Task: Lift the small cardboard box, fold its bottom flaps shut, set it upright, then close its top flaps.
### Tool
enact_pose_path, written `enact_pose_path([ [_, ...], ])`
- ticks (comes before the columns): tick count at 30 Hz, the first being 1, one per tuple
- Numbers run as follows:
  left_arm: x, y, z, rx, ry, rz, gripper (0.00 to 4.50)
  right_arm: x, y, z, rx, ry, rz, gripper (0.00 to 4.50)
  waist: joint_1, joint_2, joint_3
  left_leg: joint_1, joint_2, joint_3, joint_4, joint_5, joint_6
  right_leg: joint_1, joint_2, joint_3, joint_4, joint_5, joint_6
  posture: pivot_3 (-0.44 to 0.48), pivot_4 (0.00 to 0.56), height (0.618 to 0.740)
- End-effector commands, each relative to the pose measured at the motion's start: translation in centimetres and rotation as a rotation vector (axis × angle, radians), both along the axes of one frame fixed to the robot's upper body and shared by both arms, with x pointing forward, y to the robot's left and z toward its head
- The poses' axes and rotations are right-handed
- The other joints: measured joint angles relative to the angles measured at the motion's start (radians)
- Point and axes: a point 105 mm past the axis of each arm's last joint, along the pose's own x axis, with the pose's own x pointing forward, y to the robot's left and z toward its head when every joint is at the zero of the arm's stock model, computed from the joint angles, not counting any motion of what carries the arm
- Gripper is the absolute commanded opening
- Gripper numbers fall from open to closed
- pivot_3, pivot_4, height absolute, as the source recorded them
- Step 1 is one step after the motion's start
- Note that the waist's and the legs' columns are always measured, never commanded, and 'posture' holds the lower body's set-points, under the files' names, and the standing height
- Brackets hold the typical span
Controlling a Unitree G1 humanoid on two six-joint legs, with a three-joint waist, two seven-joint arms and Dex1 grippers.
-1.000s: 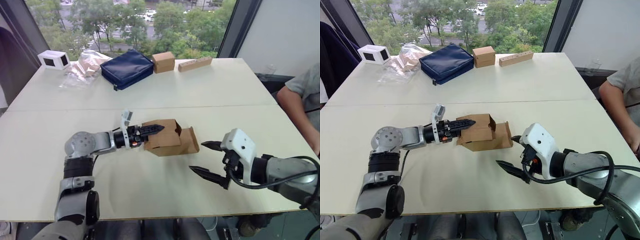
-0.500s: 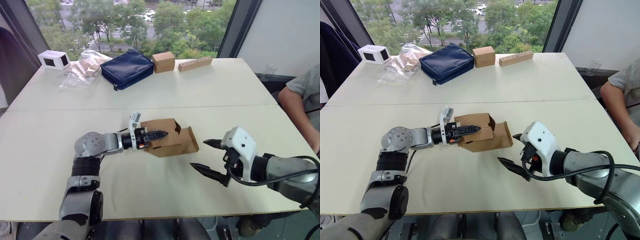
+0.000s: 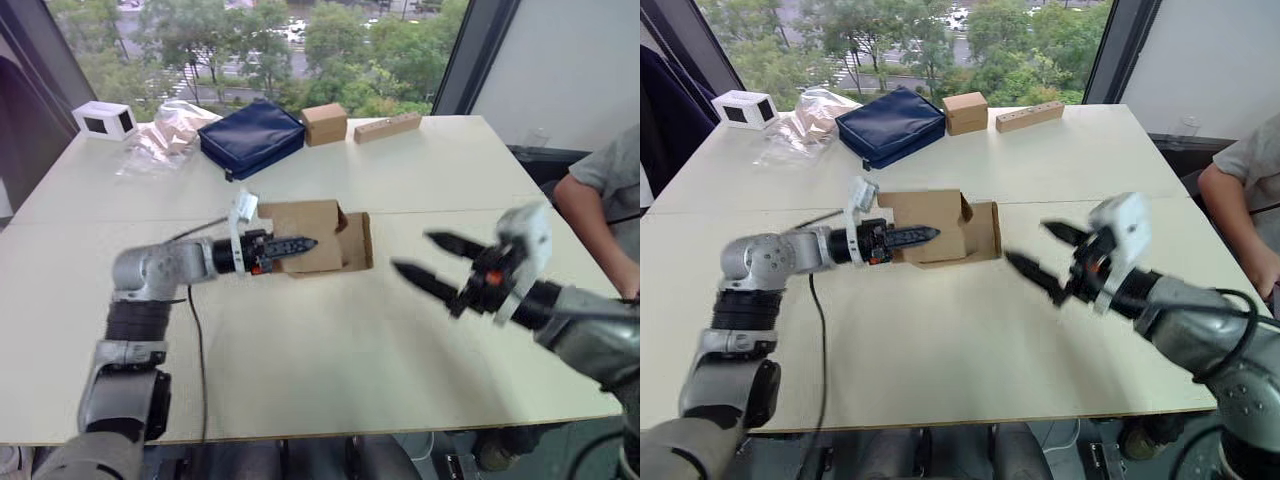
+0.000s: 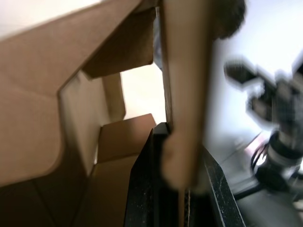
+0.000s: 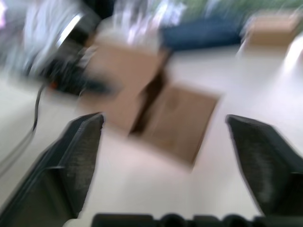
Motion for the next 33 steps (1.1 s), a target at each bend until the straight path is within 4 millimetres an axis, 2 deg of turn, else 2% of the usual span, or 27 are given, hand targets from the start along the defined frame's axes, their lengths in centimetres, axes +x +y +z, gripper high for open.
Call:
enact_pose_path([
  [1,-0.4,-0.5,4.1,0.039,-0.269,-0.074,0.0,1.1,-0.5,2.8,0.119,-0.108,-0.054,2.59,-0.001,0.0,0.0,0.0,-0.001,0.0,-0.001,0.0,0.0,0.0,-0.001,0.0,0.0,0.0,0.0,0.0,0.15,0.74],
  [4,-0.3,-0.8,5.9,0.073,-0.408,-0.099,0.0,1.8,0.7,4.5,0.182,-0.153,-0.009,1.46,-0.006,0.001,0.0,0.0,-0.002,0.001,-0.001,-0.001,0.001,-0.001,-0.001,0.001,0.0,0.0,0.0,0.0,0.15,0.74],
  [7,-0.7,-1.1,7.4,0.064,-0.475,-0.137,0.0,2.3,1.7,5.2,0.188,-0.173,0.022,0.24,-0.007,0.001,0.0,0.0,-0.001,0.001,-0.001,-0.001,0.001,-0.001,-0.001,0.001,0.001,0.0,0.0,0.0,0.15,0.74],
  [8,-0.8,-1.2,7.6,0.062,-0.487,-0.147,0.0,2.5,1.9,5.4,0.194,-0.178,0.03,0.06,-0.008,0.001,0.0,0.0,-0.001,0.001,-0.001,-0.001,0.002,-0.002,0.0,0.001,0.001,0.0,0.0,0.0,0.15,0.74],
  [12,-1.2,-1.3,8.6,0.049,-0.519,-0.176,0.0,3.0,3.0,6.1,0.193,-0.191,0.055,0.06,-0.01,0.001,0.0,-0.001,0.0,0.001,-0.001,-0.001,0.002,-0.003,0.0,0.001,0.001,0.0,0.0,0.0,0.15,0.74],
  [18,-2.3,-1.6,9.4,0.015,-0.522,-0.223,0.0,3.0,4.3,5.5,0.16,-0.184,0.088,0.06,-0.009,0.001,0.0,-0.002,0.0,0.001,-0.001,-0.001,0.002,-0.003,0.0,0.001,0.001,0.0,0.0,0.0,0.15,0.74],
  [23,-2.4,-1.9,8.8,0.023,-0.513,-0.233,0.0,1.7,6.1,5.2,0.148,-0.179,0.199,0.06,-0.009,0.002,0.0,-0.002,0.0,0.001,-0.001,-0.001,0.002,-0.003,0.0,0.0,0.001,0.0,0.0,0.0,0.15,0.74],
  [26,-2.7,-2.1,8.9,0.01,-0.507,-0.254,0.0,1.6,6.8,5.0,0.138,-0.175,0.218,0.06,-0.01,0.002,0.0,-0.002,0.0,0.001,-0.001,-0.001,0.002,-0.003,0.0,0.0,0.001,0.0,0.0,0.0,0.15,0.74],
  [33,-2.7,-2.3,8.3,0.016,-0.491,-0.263,0.0,1.7,7.2,5.0,0.116,-0.181,0.216,0.06,-0.01,0.002,0.0,-0.002,0.0,0.001,-0.001,-0.001,0.002,-0.003,0.0,0.0,0.001,0.0,0.0,0.0,0.15,0.74],
])
